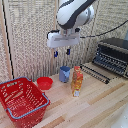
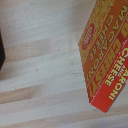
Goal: Observe the blue drinking vessel close to you. Point your gripping mechanism towards the blue drinking vessel. Softly grip the blue drinking vessel using your gripping mechanism. Move your gripping mechanism and the blue drinking vessel above the receptacle. Let go of the blue drinking vessel into the receptacle.
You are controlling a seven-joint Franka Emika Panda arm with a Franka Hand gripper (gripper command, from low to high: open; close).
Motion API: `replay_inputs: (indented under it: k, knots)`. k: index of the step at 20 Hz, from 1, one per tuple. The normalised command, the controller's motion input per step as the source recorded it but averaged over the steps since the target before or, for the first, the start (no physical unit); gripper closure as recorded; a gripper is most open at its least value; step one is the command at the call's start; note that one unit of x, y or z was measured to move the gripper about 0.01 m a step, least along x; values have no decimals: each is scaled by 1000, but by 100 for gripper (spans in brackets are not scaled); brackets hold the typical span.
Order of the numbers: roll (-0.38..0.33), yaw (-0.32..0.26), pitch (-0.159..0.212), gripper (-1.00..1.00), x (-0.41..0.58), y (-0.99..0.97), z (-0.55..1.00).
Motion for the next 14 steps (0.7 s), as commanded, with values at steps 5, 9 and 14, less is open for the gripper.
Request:
replay_inputs:
  k: [5,9,14]
  knots:
    - [99,-8,-5,-100,645,-884,-257]
    - [119,0,1,-100,679,-881,-220]
    - [86,7,52,-100,475,-679,-215]
